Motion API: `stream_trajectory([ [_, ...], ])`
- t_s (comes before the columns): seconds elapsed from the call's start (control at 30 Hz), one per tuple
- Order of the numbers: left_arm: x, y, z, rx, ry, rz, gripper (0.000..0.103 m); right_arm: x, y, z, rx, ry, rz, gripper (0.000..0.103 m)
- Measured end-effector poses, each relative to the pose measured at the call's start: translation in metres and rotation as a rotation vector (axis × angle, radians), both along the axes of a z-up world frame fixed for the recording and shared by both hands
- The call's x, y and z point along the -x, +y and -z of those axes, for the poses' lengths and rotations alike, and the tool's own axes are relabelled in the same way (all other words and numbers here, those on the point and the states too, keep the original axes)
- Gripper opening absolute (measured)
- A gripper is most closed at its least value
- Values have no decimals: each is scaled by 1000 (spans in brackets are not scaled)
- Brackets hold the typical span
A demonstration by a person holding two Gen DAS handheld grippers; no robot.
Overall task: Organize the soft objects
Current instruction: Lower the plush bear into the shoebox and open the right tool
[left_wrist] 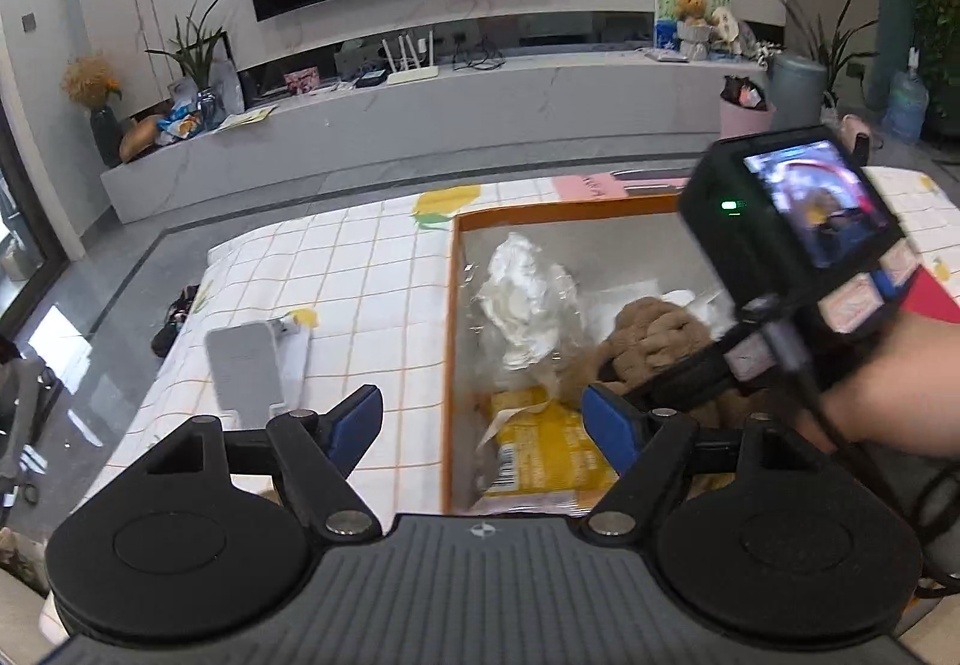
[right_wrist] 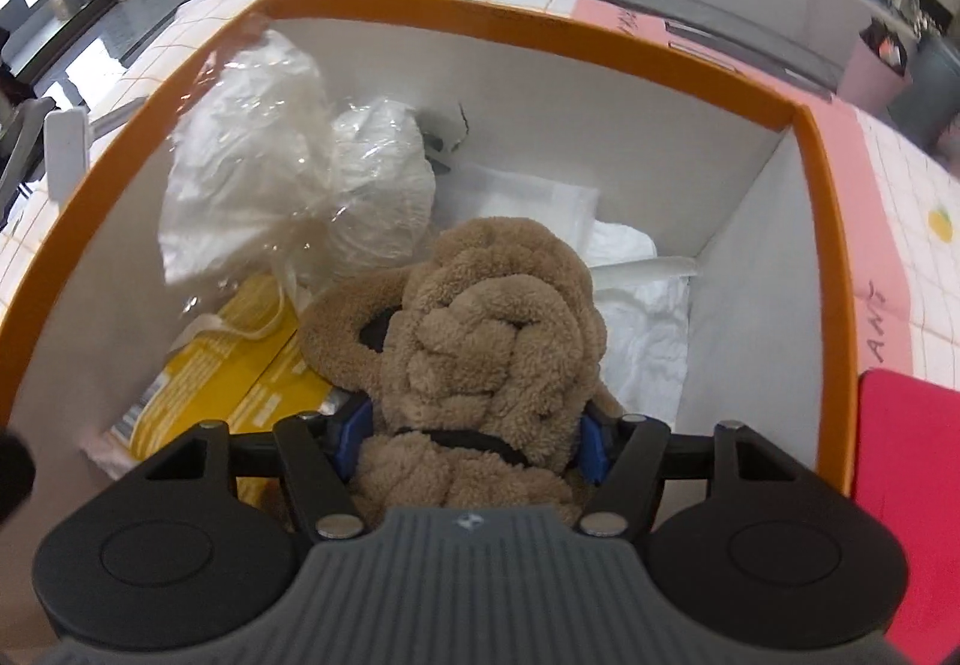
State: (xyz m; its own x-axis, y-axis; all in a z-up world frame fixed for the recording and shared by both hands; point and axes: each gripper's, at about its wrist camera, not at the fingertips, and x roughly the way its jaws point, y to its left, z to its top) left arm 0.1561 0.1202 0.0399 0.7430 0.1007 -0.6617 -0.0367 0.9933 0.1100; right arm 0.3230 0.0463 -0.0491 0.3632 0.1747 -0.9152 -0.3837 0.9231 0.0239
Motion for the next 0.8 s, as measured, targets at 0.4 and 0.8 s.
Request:
stream_trajectory([
  [0.4,17,-9,-25,40,-112,18,89,0,13,2,50,-19,1,76],
  [0.8,64,-26,-85,39,-224,-8,89,55,-29,-96,-193,-200,-66,100],
])
